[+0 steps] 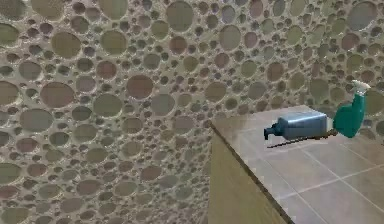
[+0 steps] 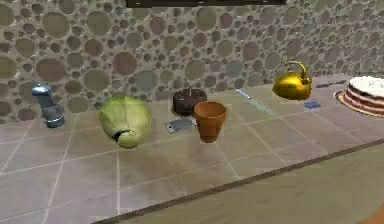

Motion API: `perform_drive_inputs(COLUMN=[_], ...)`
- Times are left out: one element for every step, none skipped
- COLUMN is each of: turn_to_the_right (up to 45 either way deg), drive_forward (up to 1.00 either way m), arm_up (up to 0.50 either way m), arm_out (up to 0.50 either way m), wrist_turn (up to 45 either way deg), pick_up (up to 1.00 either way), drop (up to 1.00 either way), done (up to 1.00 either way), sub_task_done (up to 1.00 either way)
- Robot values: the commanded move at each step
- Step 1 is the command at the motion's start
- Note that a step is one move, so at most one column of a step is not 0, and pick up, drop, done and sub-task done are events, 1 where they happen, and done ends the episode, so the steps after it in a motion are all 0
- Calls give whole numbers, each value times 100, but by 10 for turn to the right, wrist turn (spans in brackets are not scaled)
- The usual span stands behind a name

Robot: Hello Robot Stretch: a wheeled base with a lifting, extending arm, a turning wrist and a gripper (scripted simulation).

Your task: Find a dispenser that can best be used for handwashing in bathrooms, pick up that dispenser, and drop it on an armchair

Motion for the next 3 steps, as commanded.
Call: perform_drive_inputs(turn_to_the_right=[-450,-90,0], drive_forward=[0,0,0], arm_up=[0,0,50], arm_out=[0,0,0], wrist_turn=[0,0,0], pick_up=[0,0,0], drop=[0,0,0], done=[0,0,0], sub_task_done=[0,0,0])
